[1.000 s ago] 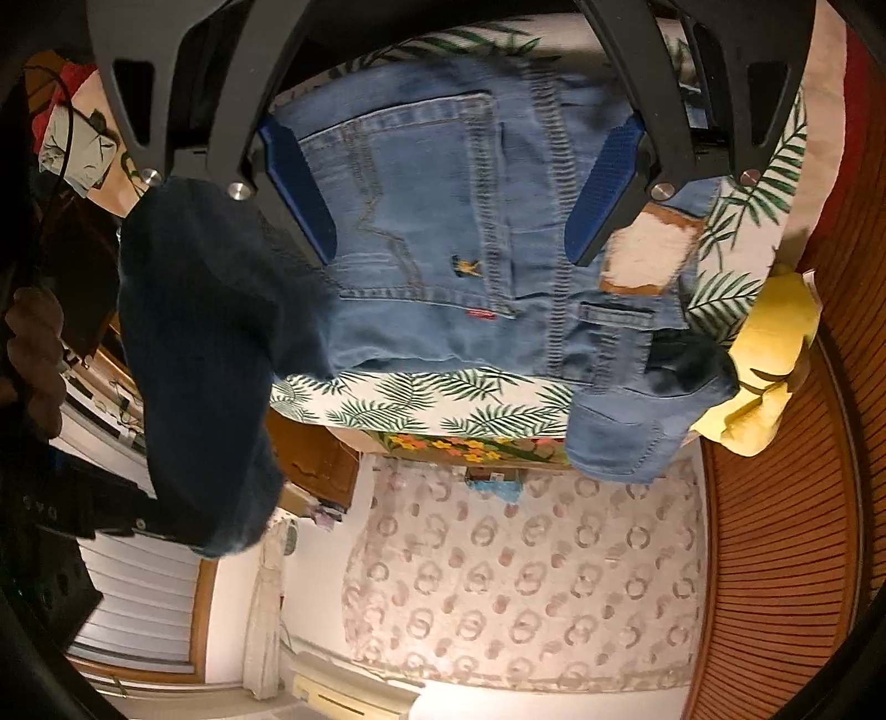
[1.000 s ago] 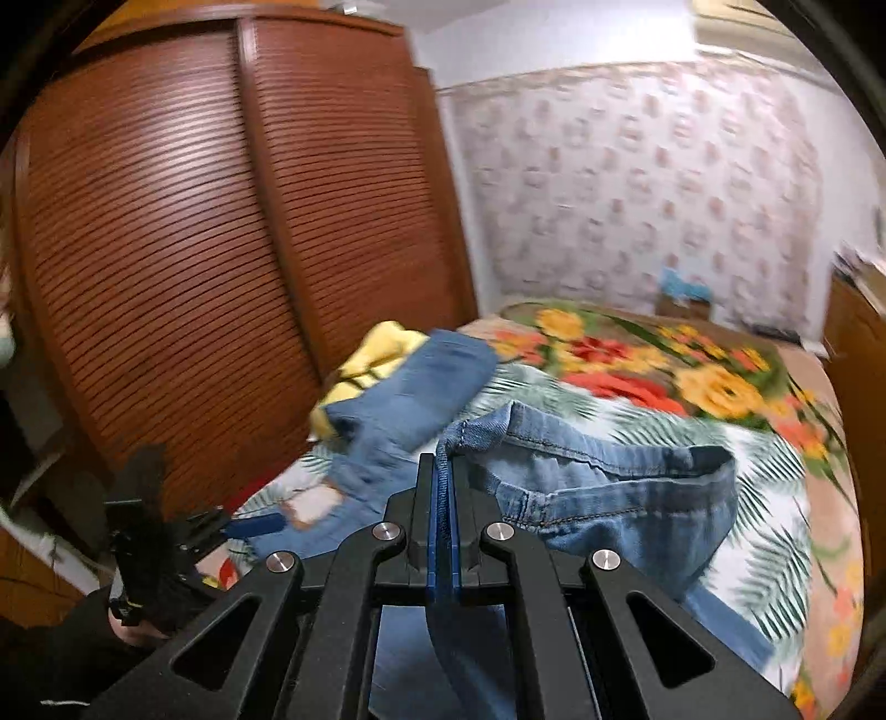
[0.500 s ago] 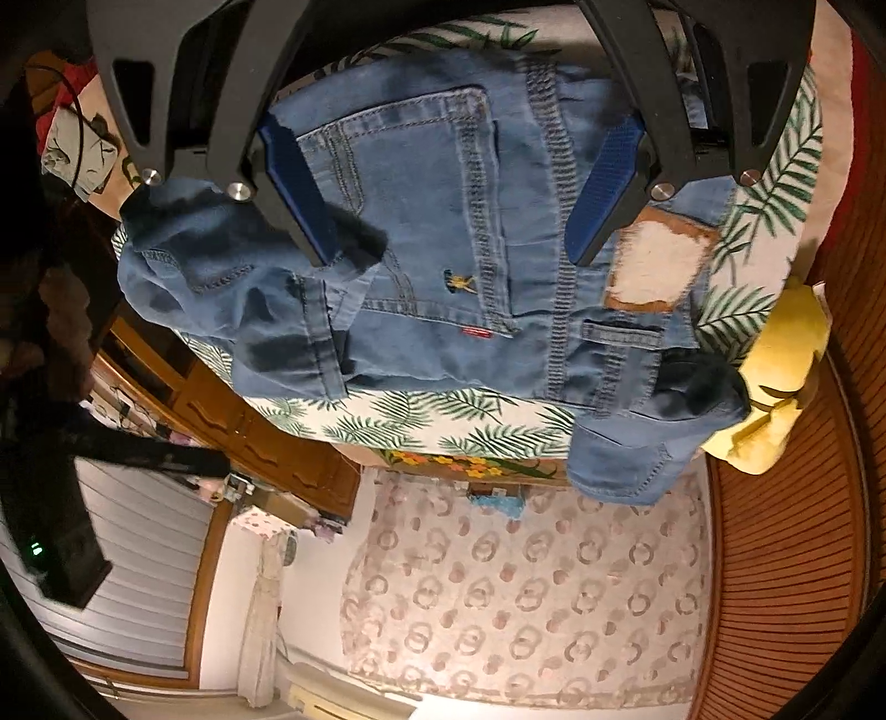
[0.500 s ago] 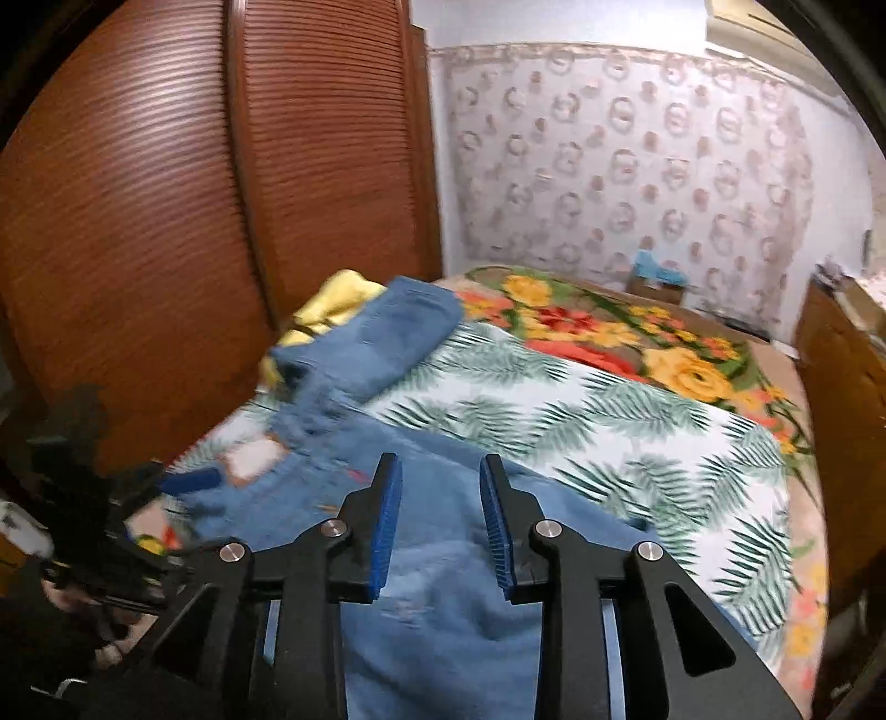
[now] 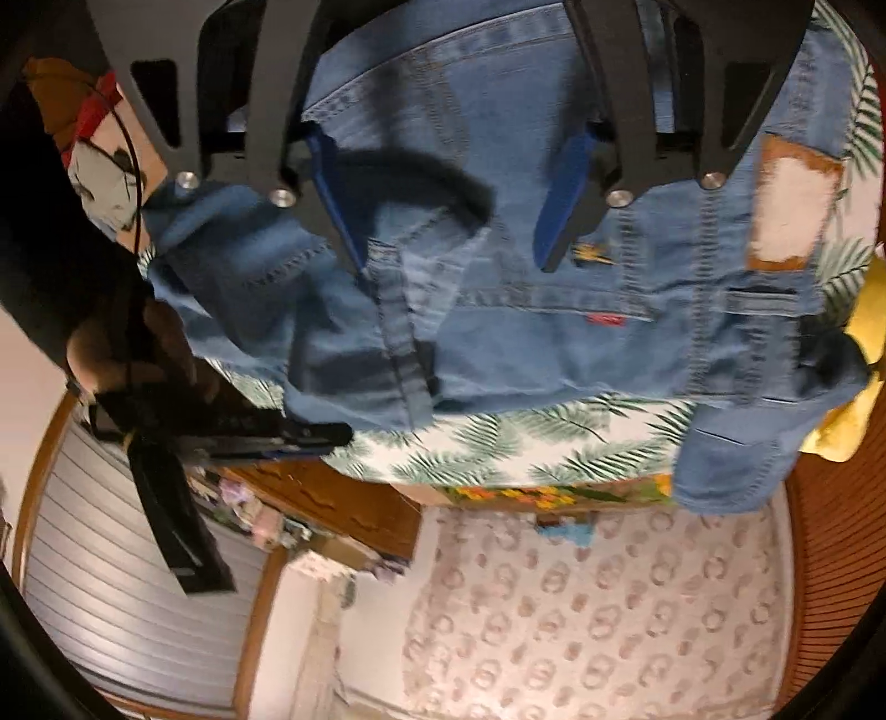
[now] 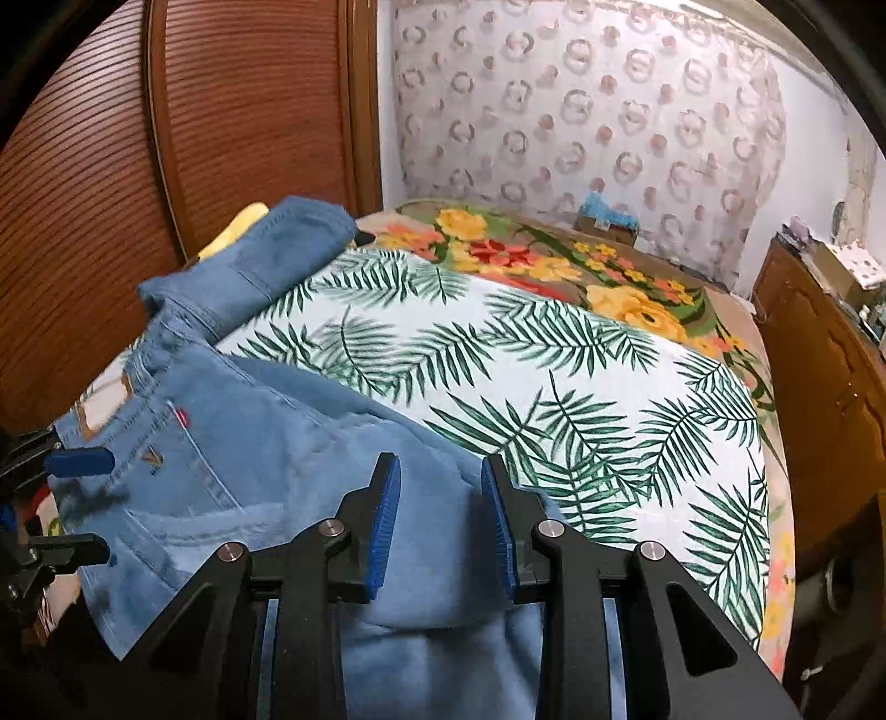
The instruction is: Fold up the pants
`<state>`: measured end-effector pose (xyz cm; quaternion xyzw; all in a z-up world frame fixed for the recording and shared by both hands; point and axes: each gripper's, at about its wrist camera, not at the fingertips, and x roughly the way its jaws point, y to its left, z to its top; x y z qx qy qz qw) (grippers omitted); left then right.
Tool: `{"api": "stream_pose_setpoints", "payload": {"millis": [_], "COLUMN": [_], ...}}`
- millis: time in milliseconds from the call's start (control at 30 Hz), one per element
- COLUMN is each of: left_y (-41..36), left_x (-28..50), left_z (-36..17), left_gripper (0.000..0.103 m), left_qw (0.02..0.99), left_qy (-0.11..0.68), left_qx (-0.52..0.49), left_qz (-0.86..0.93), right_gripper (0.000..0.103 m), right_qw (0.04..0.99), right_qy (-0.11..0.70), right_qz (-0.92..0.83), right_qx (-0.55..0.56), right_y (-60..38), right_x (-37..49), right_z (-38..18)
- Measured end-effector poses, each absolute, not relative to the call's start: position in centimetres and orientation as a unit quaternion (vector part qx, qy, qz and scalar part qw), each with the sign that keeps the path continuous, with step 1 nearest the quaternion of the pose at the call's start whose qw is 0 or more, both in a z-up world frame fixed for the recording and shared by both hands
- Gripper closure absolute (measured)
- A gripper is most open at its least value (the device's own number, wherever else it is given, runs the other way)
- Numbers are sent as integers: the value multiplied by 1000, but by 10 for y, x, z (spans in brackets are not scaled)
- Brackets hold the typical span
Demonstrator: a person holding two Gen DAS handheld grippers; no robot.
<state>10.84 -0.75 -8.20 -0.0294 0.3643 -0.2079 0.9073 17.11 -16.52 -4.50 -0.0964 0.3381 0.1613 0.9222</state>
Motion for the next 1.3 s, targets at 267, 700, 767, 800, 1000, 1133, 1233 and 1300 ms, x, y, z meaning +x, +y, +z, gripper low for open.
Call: {"api": "stream_pose_setpoints", "payload": {"millis": [267, 700, 767, 800, 1000, 1133, 1233, 1300], "left_y": [-20, -37, -43, -43, -18, 13, 40, 59], "left_x": [113, 106, 96, 91, 69, 50, 40, 33], "left_z": [-109, -95, -85, -78, -30, -1, 11, 13], "left_gripper": [44, 87, 88, 88, 89, 89, 89, 89], "left_qw": [891, 898, 903, 906, 929, 944, 952, 957], "left_qy": [403, 371, 356, 346, 286, 251, 235, 230], "left_qx": [-30, 2, 20, 22, 1, -14, -21, -25], "left_qz": [-208, -236, -241, -242, -234, -214, -193, -175], "right_gripper": [61, 89, 98, 98, 99, 100, 100, 100], "right_qw": [903, 883, 889, 893, 922, 929, 929, 927], "right_qy": [380, 395, 376, 367, 289, 244, 220, 212], "right_qz": [163, 214, 220, 221, 227, 245, 262, 276], "right_qx": [-118, -135, -139, -137, -120, -128, -138, -141], "right_y": [-172, -158, -162, -161, -155, -129, -100, -78], "right_x": [190, 185, 179, 175, 150, 135, 129, 131], "right_z": [-55, -59, -54, -49, 4, 36, 51, 57]}}
